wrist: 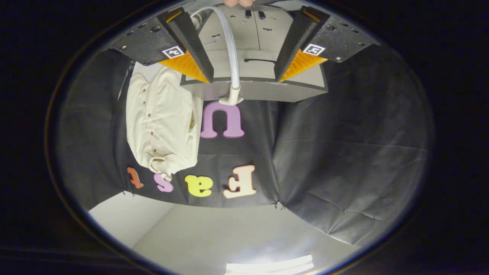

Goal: Iron the clothes twice with a garment steamer, once on the left side and once on the right side.

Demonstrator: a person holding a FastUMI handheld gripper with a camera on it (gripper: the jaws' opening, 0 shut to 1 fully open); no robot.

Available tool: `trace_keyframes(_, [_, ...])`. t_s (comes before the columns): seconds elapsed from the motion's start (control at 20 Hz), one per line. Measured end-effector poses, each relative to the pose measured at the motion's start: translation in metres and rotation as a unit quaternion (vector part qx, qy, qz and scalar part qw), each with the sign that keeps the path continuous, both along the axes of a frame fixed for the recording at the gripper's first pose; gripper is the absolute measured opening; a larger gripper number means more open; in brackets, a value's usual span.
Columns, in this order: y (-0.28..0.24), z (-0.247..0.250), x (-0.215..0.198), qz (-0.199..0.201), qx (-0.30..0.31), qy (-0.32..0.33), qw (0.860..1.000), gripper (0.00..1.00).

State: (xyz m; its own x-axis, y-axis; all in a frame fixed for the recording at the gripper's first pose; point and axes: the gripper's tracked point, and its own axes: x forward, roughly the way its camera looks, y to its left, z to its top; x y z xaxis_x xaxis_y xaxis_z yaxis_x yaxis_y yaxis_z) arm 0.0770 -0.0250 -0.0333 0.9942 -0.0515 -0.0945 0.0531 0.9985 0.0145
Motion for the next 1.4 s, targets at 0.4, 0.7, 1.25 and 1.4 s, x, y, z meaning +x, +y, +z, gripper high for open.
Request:
trace_keyframes(0.4, [-0.013, -0.028, 0.063, -0.009, 0.002, 0.034, 0.999, 0.97])
trace_keyframes(0.7, [-0.020, -0.046, 0.118, -0.003, 0.017, 0.042, 0.999, 0.97])
trace_keyframes(1.25, [-0.036, -0.080, 0.217, -0.005, 0.035, 0.122, 0.992, 0.96])
trace_keyframes(1.4, [-0.032, -0.090, 0.235, -0.008, 0.041, 0.149, 0.988, 0.96])
